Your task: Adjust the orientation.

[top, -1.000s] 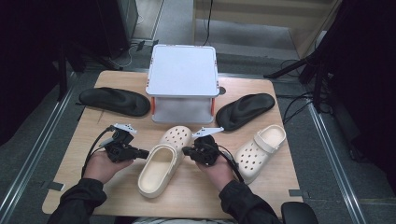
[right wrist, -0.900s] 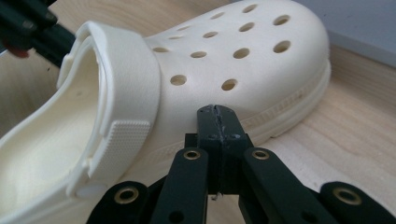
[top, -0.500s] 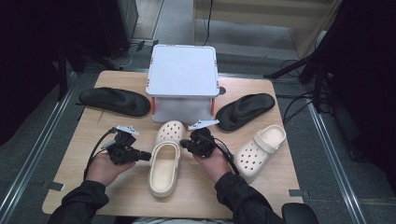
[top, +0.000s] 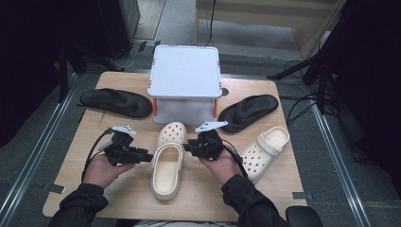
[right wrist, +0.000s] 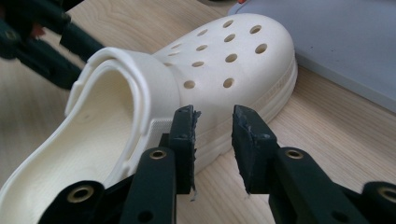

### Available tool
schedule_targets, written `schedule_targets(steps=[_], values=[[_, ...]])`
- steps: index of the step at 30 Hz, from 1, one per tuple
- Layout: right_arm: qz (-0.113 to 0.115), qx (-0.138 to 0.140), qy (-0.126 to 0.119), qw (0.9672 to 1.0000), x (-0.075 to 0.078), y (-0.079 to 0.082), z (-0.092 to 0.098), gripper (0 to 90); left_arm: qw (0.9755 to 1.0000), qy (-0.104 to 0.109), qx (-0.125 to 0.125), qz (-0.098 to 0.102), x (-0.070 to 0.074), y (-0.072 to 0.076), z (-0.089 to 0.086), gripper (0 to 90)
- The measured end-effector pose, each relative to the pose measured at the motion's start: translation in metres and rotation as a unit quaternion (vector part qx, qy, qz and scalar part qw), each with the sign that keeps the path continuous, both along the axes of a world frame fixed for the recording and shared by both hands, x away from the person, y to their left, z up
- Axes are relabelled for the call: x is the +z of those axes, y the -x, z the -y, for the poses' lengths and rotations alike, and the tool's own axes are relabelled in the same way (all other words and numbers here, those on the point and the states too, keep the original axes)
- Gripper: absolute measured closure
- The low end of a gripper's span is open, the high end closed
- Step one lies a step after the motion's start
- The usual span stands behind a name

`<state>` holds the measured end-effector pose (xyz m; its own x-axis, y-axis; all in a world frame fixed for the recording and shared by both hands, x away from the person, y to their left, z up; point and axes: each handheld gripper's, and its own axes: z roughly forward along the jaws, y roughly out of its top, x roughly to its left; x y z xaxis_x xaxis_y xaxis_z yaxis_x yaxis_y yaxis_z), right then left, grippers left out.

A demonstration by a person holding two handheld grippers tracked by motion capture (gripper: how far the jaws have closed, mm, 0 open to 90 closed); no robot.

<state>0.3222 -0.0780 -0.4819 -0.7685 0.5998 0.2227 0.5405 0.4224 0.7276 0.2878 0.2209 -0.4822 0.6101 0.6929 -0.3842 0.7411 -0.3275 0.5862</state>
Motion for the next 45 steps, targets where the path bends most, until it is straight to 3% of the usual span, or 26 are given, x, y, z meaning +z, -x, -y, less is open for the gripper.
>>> schedule_targets(steps=[3,9,13,20,22,29,30,35,45], values=[[0.0,0.005,-0.004,1.0,0.003,0.003,0.006,68.7,0.9998,0.001,0.013,0.018,0.005,0.001,-0.004,53.3],[0.001,0.015,-0.011,0.9998,0.014,0.016,0.019,69.1,0.9991,0.002,0.033,0.027,0.01,-0.003,-0.01,44.6],[-0.004,0.023,-0.021,0.9995,0.021,0.026,0.036,76.7,0.999,-0.008,0.036,0.024,0.008,-0.006,-0.01,42.1],[0.007,0.021,0.001,0.9997,0.022,0.037,0.058,85.0,0.9991,-0.009,0.035,0.024,0.009,-0.013,-0.009,39.3],[0.009,0.014,0.003,0.9999,0.024,0.041,0.071,90.0,0.9991,-0.011,0.034,0.025,0.009,-0.014,-0.008,38.7],[0.001,-0.002,0.008,1.0,0.023,0.046,0.099,90.0,0.9991,-0.022,0.03,0.022,0.009,-0.022,-0.006,38.7],[-0.002,-0.012,0.015,0.9998,0.022,0.048,0.109,90.0,0.9993,-0.019,0.031,0.013,0.009,-0.024,-0.005,38.7],[-0.009,-0.034,0.02,0.9992,0.018,0.054,0.134,90.0,0.9992,-0.019,0.031,0.016,0.01,-0.028,-0.004,39.2],[-0.008,-0.055,0.028,0.9981,0.016,0.064,0.16,90.0,0.9991,-0.017,0.031,0.024,0.013,-0.032,-0.004,40.0]])
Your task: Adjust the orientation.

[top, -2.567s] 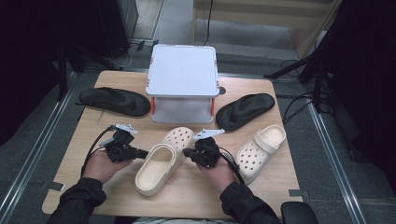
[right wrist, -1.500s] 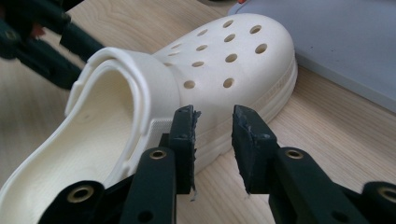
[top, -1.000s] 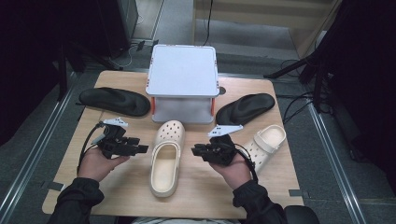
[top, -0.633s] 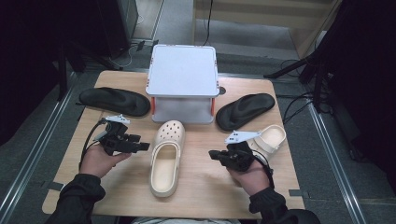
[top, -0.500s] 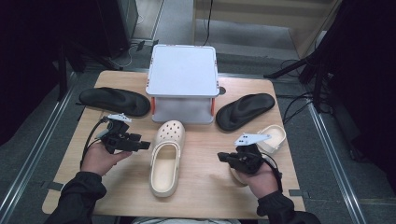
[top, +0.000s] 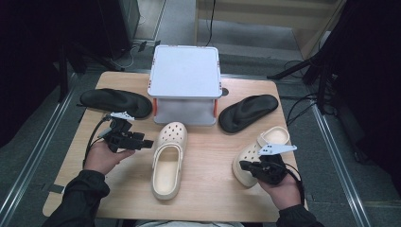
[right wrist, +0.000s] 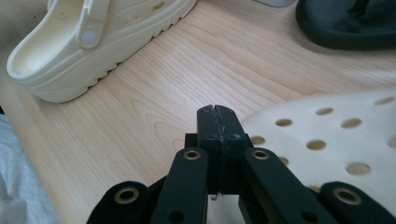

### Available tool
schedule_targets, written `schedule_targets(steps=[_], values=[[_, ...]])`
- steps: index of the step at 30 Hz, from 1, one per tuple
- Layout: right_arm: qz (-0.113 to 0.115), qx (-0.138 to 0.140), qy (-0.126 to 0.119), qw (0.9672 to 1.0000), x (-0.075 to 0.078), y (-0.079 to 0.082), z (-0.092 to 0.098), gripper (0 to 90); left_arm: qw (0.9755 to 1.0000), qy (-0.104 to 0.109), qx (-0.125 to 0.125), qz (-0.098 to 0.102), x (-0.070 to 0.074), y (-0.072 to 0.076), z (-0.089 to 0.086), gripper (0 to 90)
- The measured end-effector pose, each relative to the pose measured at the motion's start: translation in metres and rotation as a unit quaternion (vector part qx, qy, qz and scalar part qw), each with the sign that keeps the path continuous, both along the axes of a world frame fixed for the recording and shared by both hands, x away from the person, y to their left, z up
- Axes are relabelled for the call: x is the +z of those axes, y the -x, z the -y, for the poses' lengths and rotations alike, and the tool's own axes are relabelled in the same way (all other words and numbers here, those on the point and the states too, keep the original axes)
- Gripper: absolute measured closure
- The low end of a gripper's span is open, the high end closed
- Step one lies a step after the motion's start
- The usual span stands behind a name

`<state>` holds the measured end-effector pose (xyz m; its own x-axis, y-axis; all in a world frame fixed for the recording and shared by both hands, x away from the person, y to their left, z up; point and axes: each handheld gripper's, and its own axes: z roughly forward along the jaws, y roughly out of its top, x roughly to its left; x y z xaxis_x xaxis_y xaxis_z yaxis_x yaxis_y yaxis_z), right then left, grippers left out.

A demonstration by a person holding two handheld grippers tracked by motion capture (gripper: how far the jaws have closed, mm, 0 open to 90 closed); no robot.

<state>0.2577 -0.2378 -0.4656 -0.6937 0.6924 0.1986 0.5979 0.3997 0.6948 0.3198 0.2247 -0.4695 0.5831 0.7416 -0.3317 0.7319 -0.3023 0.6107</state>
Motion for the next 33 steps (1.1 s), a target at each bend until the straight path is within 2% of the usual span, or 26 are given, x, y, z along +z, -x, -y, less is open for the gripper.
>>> schedule_targets(steps=[9,15,21,25,29,33], values=[[0.005,-0.024,0.01,0.9997,-0.002,0.008,0.024,90.0,1.0,0.003,-0.008,-0.003,-0.001,-0.005,0.004,40.3],[0.005,-0.03,0.021,0.9993,-0.005,0.013,0.037,90.0,0.9999,0.012,-0.003,0.002,0.0,-0.006,0.003,40.4],[0.007,-0.033,0.027,0.9991,-0.005,0.017,0.046,90.0,1.0,0.007,-0.002,0.005,0.0,-0.005,0.002,40.5],[-0.002,-0.037,0.031,0.9989,-0.009,0.017,0.054,90.0,0.9999,0.008,-0.002,0.005,0.0,-0.005,0.002,40.5],[-0.016,-0.026,0.05,0.9983,-0.016,0.014,0.053,90.0,1.0,0.007,-0.001,0.004,0.0,-0.005,0.003,40.5],[-0.021,-0.021,0.037,0.9989,-0.017,0.01,0.051,90.0,1.0,0.004,-0.003,0.004,-0.001,-0.006,0.003,40.5]])
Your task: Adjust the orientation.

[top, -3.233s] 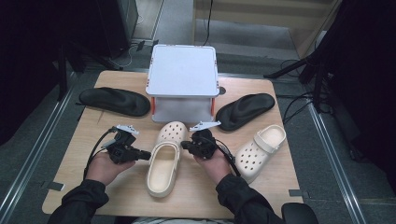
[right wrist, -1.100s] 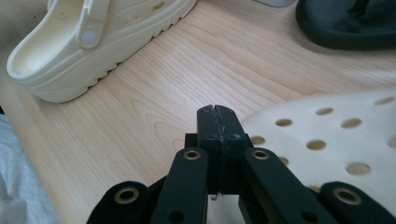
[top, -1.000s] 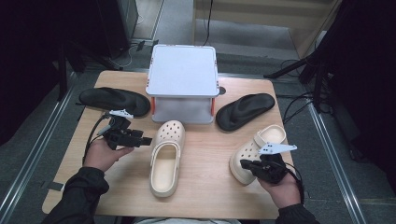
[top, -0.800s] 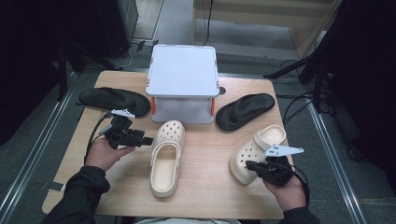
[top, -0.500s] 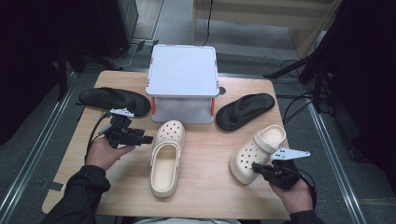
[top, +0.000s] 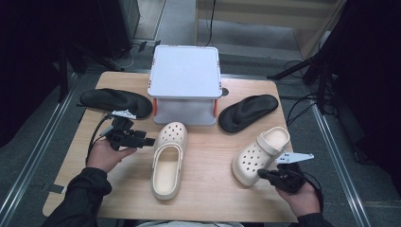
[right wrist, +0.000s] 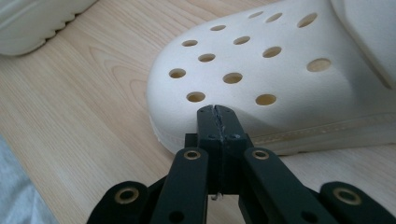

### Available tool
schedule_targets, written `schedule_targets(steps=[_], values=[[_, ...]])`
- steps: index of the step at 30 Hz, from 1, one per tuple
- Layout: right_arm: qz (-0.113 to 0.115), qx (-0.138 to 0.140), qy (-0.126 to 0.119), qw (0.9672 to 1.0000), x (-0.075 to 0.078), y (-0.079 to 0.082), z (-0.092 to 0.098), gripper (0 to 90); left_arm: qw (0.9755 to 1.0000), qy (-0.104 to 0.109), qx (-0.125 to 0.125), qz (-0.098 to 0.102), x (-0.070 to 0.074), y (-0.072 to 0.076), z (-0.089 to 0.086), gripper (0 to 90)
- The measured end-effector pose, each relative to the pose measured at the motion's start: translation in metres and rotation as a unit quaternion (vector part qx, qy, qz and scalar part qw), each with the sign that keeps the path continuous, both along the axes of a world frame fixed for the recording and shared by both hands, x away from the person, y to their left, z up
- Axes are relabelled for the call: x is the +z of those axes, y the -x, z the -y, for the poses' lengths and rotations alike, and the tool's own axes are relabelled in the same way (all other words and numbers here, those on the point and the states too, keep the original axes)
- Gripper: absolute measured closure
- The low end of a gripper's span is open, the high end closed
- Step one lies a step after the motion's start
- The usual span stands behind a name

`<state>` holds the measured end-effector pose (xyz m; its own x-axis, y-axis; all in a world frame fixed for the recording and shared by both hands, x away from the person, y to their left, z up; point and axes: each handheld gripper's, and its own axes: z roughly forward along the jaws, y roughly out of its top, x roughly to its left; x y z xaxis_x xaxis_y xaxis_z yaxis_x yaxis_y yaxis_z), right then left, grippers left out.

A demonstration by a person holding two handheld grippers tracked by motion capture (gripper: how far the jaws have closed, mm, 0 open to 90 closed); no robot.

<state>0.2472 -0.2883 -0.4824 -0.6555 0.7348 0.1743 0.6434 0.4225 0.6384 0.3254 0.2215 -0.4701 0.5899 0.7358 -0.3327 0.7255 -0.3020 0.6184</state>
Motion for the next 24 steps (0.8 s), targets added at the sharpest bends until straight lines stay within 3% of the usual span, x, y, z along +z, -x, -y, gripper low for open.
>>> schedule_targets(steps=[8,18,24], values=[[-0.001,0.013,-0.01,0.9999,-0.002,-0.015,-0.017,90.0,1.0,-0.002,-0.001,0.001,0.0,0.0,0.0,40.5],[0.01,0.03,-0.004,0.9995,-0.002,-0.037,-0.046,90.0,1.0,-0.003,-0.002,0.002,0.0,0.0,0.0,40.5],[0.006,0.019,-0.014,0.9997,-0.004,-0.048,-0.058,90.0,1.0,-0.001,0.001,0.002,0.0,0.0,0.0,40.5]])
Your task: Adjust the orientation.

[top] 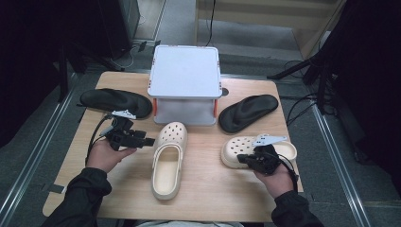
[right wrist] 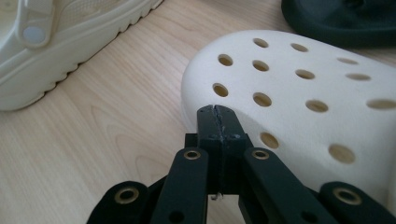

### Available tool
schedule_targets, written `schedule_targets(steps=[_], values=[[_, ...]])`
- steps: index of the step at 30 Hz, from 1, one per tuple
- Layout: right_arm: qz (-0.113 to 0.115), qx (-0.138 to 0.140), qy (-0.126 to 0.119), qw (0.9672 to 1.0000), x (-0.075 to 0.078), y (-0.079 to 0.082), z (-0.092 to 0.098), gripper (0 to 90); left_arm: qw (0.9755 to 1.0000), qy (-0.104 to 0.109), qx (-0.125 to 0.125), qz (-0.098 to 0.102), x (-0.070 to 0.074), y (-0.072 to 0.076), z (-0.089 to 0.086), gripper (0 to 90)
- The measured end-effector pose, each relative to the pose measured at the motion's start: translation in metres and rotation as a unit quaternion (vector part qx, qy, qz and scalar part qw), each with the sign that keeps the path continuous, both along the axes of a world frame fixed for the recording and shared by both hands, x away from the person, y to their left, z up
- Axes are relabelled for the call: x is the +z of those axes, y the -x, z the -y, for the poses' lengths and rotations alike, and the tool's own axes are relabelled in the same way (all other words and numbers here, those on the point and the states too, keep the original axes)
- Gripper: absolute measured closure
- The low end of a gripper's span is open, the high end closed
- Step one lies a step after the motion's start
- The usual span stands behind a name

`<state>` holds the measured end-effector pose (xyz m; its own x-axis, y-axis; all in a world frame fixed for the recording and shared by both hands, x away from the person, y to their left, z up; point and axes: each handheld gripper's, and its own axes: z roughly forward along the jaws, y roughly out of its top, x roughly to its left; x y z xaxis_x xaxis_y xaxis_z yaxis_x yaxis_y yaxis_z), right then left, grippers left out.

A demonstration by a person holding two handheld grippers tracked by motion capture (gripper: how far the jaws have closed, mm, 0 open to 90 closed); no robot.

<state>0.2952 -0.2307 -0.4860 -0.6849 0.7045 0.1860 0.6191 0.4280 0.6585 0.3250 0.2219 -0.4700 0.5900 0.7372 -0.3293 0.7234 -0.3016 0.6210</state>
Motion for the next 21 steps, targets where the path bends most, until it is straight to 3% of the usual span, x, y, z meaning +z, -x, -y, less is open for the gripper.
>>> schedule_targets(steps=[6,12,17,21], values=[[0.003,-0.001,0.012,0.9999,-0.002,-0.012,-0.015,90.0,1.0,0.001,0.001,0.002,0.0,0.0,0.0,40.5],[-0.002,-0.007,0.012,0.9999,0.0,-0.017,-0.018,90.0,1.0,0.001,0.0,-0.001,0.0,0.0,0.0,40.5],[0.014,-0.024,-0.002,0.9996,0.017,-0.009,-0.003,90.0,1.0,0.003,0.003,-0.001,0.0,0.0,-0.001,40.5],[0.032,-0.044,-0.001,0.9985,0.029,-0.003,0.017,90.0,1.0,0.0,0.001,0.0,0.0,0.0,0.0,40.5]])
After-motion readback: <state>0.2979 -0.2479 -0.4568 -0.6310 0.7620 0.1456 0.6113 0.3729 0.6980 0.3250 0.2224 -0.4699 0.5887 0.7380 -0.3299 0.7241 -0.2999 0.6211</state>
